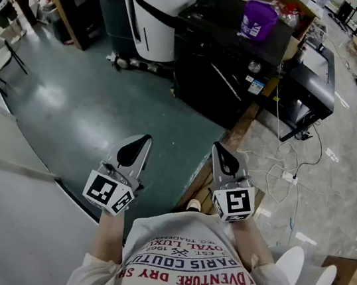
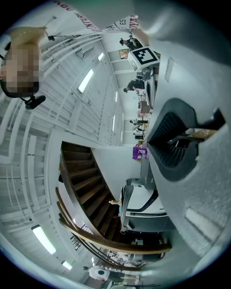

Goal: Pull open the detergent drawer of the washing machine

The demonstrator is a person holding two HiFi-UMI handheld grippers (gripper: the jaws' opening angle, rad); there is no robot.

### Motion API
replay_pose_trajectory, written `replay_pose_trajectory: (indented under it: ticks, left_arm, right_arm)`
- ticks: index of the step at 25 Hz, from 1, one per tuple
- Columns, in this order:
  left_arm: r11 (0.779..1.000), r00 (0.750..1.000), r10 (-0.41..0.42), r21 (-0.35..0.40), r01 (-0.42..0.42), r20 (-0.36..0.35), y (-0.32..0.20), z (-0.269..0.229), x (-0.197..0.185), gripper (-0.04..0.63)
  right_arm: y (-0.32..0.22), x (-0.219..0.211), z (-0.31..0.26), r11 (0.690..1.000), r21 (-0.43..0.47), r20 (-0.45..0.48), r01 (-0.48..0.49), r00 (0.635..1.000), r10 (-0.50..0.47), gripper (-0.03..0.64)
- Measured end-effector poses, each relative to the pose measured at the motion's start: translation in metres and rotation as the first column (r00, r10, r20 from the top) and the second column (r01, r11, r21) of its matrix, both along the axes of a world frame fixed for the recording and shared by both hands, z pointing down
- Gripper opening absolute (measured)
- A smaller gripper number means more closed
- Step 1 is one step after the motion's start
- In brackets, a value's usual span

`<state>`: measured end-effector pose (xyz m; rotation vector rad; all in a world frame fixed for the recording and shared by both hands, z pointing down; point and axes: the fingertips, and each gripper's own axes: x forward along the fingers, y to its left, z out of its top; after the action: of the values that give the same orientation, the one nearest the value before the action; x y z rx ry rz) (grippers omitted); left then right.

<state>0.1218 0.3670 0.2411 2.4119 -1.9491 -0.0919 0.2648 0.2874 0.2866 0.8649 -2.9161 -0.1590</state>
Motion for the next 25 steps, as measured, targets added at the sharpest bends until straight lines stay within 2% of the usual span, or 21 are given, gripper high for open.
replay_pose_trajectory:
  ticks: [11, 15, 16, 17, 18, 25]
  left_arm:
    - [1.0, 1.0, -0.024, -0.008, 0.024, -0.005, -0.028, 0.004, -0.003, -0.008]
    - [0.999, 0.999, -0.035, 0.016, 0.035, -0.016, -0.046, 0.002, 0.003, 0.002]
    - [0.999, 0.999, -0.042, 0.023, 0.043, -0.022, -0.052, 0.002, 0.004, 0.121]
    - [0.998, 0.998, -0.048, 0.027, 0.049, -0.027, -0.058, 0.003, 0.006, 0.276]
    - [0.998, 0.998, -0.054, 0.03, 0.055, -0.032, -0.064, 0.004, 0.007, 0.353]
    - [0.997, 0.994, -0.073, 0.032, 0.076, -0.085, -0.102, 0.012, 0.017, 0.356]
  right_arm:
    - [-0.028, 0.002, 0.007, 1.0, -0.013, 0.0, 0.009, 1.0, -0.009, 0.0]
    - [-0.047, 0.009, 0.007, 1.0, -0.024, 0.03, 0.01, 1.0, -0.01, 0.002]
    - [-0.052, 0.011, 0.007, 1.0, -0.024, 0.031, 0.014, 0.999, -0.013, 0.001]
    - [-0.058, 0.014, 0.008, 1.0, -0.023, 0.031, 0.017, 0.999, -0.016, 0.002]
    - [-0.065, 0.016, 0.01, 1.0, -0.021, 0.03, 0.02, 0.999, -0.019, 0.002]
    - [-0.103, 0.03, 0.028, 0.997, -0.066, 0.008, 0.029, 1.0, -0.029, 0.002]
